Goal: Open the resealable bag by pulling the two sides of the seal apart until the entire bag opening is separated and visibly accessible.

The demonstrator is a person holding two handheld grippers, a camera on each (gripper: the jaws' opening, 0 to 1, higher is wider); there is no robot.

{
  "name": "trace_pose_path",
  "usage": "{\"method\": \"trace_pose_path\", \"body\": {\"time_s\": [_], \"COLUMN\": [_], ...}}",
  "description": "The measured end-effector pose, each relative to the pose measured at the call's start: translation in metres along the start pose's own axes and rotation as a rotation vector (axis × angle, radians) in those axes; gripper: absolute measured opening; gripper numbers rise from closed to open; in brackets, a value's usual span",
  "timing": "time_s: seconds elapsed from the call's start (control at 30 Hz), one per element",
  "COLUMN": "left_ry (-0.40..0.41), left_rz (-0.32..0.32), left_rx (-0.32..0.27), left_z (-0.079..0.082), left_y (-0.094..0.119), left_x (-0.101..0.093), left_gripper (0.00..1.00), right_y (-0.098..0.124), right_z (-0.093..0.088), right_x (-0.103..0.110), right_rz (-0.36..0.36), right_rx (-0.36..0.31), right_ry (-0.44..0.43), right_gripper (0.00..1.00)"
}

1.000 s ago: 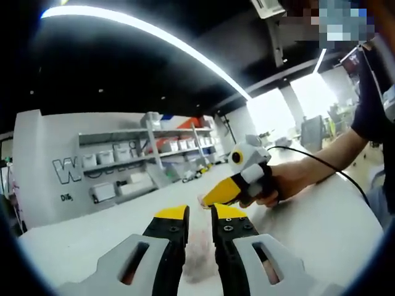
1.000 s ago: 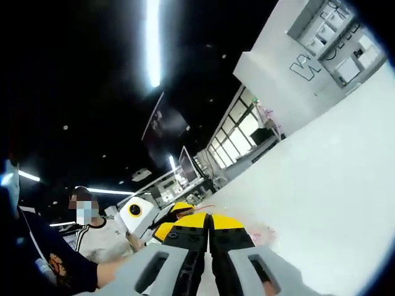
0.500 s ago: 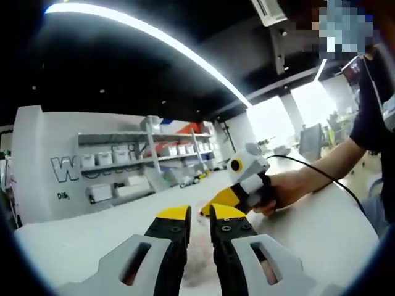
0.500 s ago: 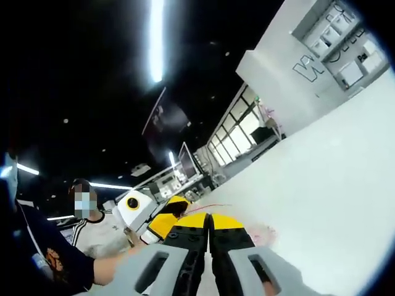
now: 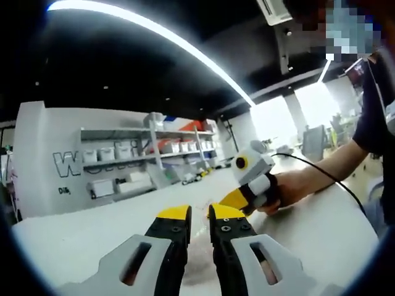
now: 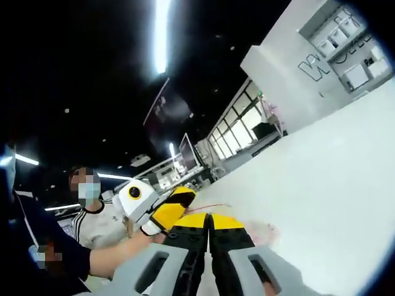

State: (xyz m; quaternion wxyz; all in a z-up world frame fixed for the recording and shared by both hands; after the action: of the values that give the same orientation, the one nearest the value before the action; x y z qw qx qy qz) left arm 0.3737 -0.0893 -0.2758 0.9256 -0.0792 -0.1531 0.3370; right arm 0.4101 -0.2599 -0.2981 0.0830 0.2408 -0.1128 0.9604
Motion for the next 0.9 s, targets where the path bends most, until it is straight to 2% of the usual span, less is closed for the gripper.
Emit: {"method": "trace_pose_path", "body": {"time_s": [0.13,0.3,0.9], "left_ry": [0.02,0.054,0.104], "left_rz": [0.002,0.009,0.006], "left_rx": [-0.003,0.019,0.057], "left_z": [-0.001,-0.005,-0.012], "left_y": [0.0,0.0,0.0], "left_x": [0.001,0.003,0.003], "left_gripper": [0.12,0.12,0.11], "right_y": [-0.002,-0.004,-0.005], "right_z": [-0.002,-0.005,-0.007], "right_x": [0.001,0.004,0.006], "right_rz": [0.002,0.011,0.022], "right_rx": [0.023,0.043,0.072], "right_ry": [0.04,0.084,0.131], "right_gripper": [0.0,0.0,0.0]}}
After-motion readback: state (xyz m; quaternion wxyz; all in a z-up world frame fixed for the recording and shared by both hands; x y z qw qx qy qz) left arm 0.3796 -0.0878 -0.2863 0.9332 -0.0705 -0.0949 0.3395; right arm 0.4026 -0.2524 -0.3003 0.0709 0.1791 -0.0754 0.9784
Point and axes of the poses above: the point that each gripper's makers call its tool centre point, and the gripper's own axes: y roughly backward along the fingers, x roughly to its left, z roughly out of its top, the point moved 9 cm from there along y, roughly backward along the fingers, and after that the axes turned 7 degrees about -x, right-handed, at the moved point
